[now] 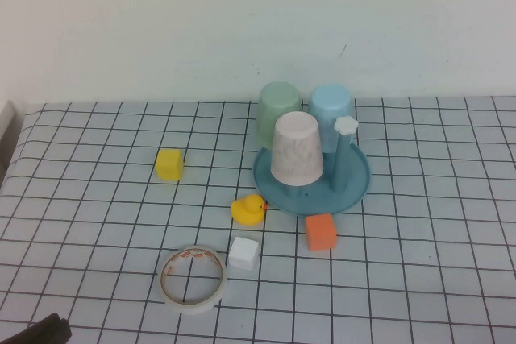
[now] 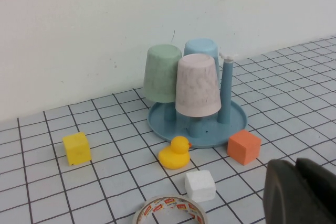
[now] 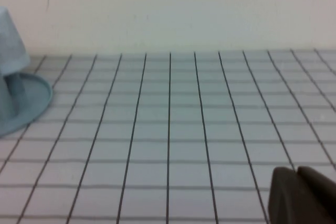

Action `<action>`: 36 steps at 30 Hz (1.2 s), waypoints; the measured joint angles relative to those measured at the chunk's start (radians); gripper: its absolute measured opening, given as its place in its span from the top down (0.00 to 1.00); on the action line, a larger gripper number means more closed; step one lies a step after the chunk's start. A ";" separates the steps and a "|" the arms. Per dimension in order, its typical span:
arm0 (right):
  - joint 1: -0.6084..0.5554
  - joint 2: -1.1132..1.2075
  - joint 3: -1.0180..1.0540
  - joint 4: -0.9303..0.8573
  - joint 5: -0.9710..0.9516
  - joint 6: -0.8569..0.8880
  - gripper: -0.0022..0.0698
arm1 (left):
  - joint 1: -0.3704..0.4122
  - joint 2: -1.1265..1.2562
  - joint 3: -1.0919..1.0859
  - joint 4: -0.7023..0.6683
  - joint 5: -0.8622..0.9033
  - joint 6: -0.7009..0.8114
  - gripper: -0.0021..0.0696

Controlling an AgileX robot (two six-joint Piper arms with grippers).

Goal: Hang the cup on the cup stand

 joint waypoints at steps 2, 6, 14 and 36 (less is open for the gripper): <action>-0.002 -0.002 0.000 -0.002 0.044 0.002 0.97 | 0.000 0.000 0.000 0.000 0.000 0.000 0.97; 0.000 -0.002 0.000 -0.002 0.092 0.003 0.97 | 0.000 0.000 0.000 0.000 0.000 0.000 0.97; 0.048 -0.002 -0.003 -0.022 0.121 0.049 0.97 | 0.000 0.000 0.000 0.000 0.000 0.000 0.97; 0.048 -0.002 -0.006 -0.045 0.131 0.051 0.97 | 0.000 0.000 0.000 0.000 0.000 0.000 0.97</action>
